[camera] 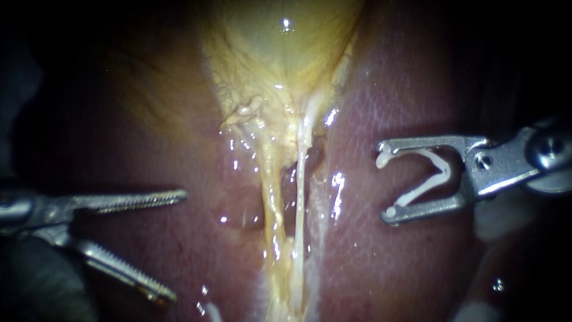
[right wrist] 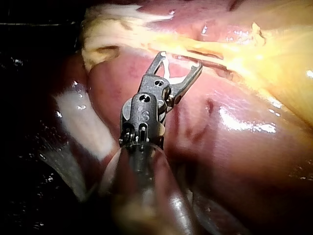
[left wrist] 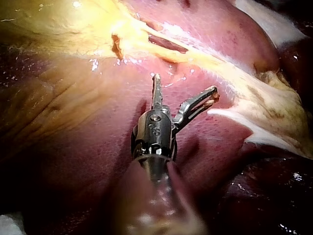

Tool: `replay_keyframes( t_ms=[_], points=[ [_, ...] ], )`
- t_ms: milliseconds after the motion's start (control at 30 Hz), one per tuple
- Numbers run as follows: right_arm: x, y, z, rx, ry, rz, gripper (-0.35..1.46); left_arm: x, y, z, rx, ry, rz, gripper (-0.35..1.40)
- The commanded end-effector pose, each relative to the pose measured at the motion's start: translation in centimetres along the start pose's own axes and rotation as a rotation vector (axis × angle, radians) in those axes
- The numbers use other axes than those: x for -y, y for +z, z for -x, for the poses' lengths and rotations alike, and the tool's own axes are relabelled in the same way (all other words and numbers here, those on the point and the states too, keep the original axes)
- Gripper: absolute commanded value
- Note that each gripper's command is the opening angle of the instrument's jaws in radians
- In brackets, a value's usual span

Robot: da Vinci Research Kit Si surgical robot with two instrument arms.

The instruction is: Grabbing gallbladder

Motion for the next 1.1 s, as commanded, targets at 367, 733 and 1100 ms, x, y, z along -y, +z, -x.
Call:
replay_keyframes(
  t_ms=[367,733,1100],
  points=[
    [0.00,0.00,0.00,0.000,0.001,0.000,0.50,0.03,-0.05,-0.05,-0.001,-0.015,-0.004,1.25],
    [0.00,0.00,0.00,0.000,0.001,0.000,0.50,0.27,-0.24,-0.51,-0.064,-0.069,-0.084,1.18],
    [0.00,0.01,0.00,0.000,0.001,0.000,0.50,0.77,0.02,-0.85,-0.123,-0.117,-0.150,1.14]
  ],
)
